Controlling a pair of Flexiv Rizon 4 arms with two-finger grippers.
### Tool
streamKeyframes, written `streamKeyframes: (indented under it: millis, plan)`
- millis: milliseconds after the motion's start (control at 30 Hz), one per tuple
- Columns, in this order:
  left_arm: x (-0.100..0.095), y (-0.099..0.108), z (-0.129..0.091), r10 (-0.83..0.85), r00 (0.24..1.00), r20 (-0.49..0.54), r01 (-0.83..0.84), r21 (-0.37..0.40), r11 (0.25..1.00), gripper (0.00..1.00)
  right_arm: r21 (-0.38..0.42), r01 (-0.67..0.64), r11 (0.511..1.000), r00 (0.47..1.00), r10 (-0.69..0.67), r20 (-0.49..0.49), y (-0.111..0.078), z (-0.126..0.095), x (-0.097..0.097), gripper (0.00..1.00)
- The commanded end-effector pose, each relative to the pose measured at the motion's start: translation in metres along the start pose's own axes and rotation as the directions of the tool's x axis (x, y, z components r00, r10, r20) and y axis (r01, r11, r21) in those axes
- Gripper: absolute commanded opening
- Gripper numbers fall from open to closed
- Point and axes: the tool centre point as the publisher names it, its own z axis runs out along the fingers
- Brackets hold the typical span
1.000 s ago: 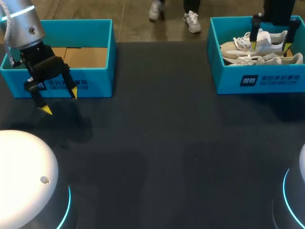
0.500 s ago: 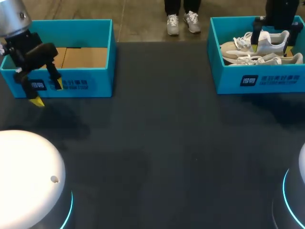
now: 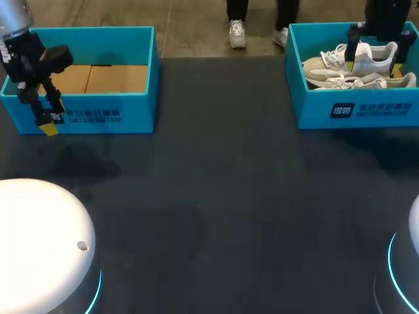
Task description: Take the shoe out of the shoebox, open the shoe tongue, remove and reinsert the insole, then place the shoe into the shoebox
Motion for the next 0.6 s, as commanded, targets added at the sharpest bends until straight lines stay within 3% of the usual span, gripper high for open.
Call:
streamKeyframes:
  millis: [33, 233, 300, 433, 600]
  plan:
    - [0.012, 0.002, 0.001, -0.479, 0.823, 0.306, 0.481, 0.074, 0.874, 1.00, -0.001, -0.001, 1.000, 1.000, 0.001, -0.002, -0.001, 0.000, 0.000, 1.00]
    - [0.012, 0.002, 0.001, -0.479, 0.823, 0.306, 0.481, 0.074, 0.874, 1.00, -0.001, -0.001, 1.000, 1.000, 0.001, -0.002, -0.001, 0.000, 0.000, 1.00]
    - [0.012, 0.000, -0.001, -0.584, 0.764, 0.273, 0.588, 0.075, 0.805, 1.00, -0.001, -0.001, 1.000, 1.000, 0.001, -0.002, -0.001, 0.000, 0.000, 1.00]
    - [-0.006, -0.004, -0.014, -0.792, 0.575, 0.202, 0.808, 0.011, 0.589, 1.00, -0.001, -0.001, 1.000, 1.000, 0.001, -0.002, -0.001, 0.000, 0.000, 1.00]
    - [-0.031, 0.002, -0.025, -0.920, 0.354, 0.170, 0.933, -0.004, 0.359, 1.00, -0.001, -0.001, 1.000, 1.000, 0.001, -0.002, -0.001, 0.000, 0.000, 1.00]
